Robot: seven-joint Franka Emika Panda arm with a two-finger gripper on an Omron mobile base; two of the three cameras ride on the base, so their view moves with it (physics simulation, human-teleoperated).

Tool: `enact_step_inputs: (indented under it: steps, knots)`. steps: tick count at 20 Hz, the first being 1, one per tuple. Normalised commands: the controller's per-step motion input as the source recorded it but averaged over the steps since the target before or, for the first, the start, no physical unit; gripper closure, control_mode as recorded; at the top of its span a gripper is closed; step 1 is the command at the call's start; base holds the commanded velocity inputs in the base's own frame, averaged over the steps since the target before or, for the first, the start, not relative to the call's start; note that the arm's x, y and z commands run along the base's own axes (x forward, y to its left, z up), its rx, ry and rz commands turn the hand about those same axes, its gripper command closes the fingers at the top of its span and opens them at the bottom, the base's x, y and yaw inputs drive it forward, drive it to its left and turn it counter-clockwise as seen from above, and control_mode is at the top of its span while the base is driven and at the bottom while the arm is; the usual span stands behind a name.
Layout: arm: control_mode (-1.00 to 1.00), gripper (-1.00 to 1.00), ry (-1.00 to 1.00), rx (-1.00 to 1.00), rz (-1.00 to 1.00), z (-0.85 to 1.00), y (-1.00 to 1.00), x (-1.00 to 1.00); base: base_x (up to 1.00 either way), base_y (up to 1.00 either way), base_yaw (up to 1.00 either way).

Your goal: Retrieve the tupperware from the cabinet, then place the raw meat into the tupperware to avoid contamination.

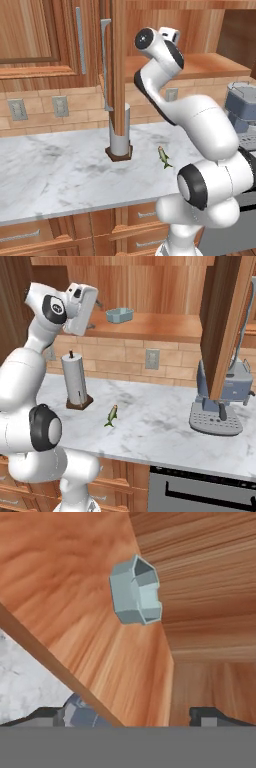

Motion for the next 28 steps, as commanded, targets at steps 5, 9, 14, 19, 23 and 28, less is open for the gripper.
enact_step_inputs:
  steps: [5,9,14,19,23,28]
  knots:
    - [-1.00,-1.00,0.06,0.00,0.00,0.00,0.00,0.44,0.00,0.00,0.00]
    - [-1.00,-1.00,0.05,0.00,0.00,-0.02,0.00,0.44,0.00,0.00,0.00]
    - [-1.00,-1.00,0.02,0.00,0.01,-0.04,0.00,0.44,0.00,0.00,0.00]
    - [-1.00,-1.00,0.00,0.00,0.02,-0.04,0.00,0.41,0.00,0.00,0.00]
    - [-1.00,-1.00,0.03,0.01,0.01,-0.09,-0.01,0.38,0.00,0.00,0.00]
    - [-1.00,-1.00,0.06,0.01,0.00,-0.13,-0.06,0.30,0.00,0.00,0.00]
